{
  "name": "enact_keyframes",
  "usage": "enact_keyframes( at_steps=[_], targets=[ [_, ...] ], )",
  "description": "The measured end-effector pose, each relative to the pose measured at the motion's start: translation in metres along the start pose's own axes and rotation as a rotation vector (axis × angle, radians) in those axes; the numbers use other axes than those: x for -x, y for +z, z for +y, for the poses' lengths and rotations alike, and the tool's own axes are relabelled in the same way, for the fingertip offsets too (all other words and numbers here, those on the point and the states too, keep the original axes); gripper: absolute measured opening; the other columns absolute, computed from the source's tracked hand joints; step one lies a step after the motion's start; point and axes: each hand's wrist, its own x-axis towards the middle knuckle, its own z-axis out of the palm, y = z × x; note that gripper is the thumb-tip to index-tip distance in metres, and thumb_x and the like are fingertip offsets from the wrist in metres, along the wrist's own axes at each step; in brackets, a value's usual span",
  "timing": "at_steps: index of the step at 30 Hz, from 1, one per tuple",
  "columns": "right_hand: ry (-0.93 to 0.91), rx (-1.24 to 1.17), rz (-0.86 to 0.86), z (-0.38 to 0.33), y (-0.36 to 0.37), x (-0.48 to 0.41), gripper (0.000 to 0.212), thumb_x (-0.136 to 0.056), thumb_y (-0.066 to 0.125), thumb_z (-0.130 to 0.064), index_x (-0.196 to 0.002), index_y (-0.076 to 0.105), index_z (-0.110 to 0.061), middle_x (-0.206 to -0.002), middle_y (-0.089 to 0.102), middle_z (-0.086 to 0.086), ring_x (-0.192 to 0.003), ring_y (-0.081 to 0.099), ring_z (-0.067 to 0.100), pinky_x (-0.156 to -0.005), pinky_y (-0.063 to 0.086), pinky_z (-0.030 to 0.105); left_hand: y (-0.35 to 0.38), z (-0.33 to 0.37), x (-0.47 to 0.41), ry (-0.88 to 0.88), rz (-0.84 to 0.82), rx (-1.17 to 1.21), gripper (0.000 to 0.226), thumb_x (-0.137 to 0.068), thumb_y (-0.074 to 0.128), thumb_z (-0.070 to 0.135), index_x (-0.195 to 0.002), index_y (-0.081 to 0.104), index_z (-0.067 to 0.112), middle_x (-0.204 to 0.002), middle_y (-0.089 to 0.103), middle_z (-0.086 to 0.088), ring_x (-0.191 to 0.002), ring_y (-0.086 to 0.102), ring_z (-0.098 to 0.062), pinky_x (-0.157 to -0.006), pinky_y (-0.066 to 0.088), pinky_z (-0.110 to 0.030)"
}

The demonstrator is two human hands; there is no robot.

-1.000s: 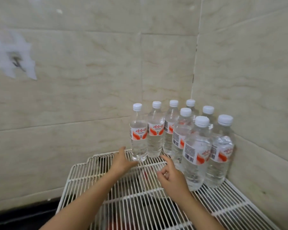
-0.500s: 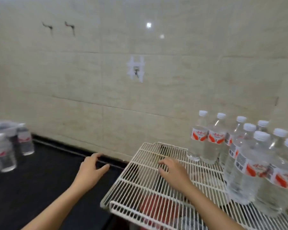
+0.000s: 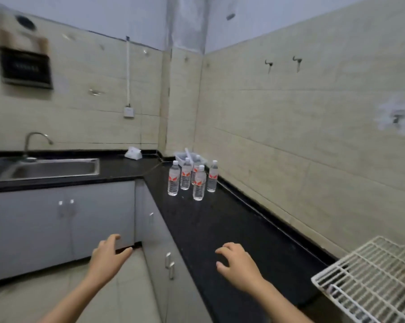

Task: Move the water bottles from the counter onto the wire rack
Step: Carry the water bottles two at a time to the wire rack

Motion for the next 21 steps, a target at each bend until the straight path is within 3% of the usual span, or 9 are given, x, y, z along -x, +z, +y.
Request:
enact_keyframes(
  at_steps=[13, 21],
  targets=[
    [-0.090, -0.057, -0.085, -0.164, 0.086, -0.191, 0.042, -0.091, 0.046, -0.031, -0.132, 0.046, -0.022, -0.138, 0.044, -0.001, -0.128, 0.038, 0.017, -0.103, 0.032, 0.031, -0.146, -0.138, -0.120, -0.160, 0.192, 0.015, 0.049, -0.082, 0.064, 0.017, -0.125, 0.049, 0.000, -0.127, 0.050, -0.027, -0.121, 0.047, -0.038, -0.102, 0.035, -0.042],
    [0.038, -0.009, -0.116, -0.174, 0.121, -0.268, 0.045, -0.091, 0.044, -0.034, -0.135, 0.042, -0.023, -0.139, 0.043, -0.002, -0.128, 0.039, 0.018, -0.103, 0.033, 0.031, -0.131, -0.178, -0.207, -0.189, 0.103, 0.031, 0.048, -0.082, 0.065, 0.021, -0.123, 0.050, 0.002, -0.126, 0.052, -0.024, -0.119, 0.048, -0.036, -0.101, 0.036, -0.041]
  ],
)
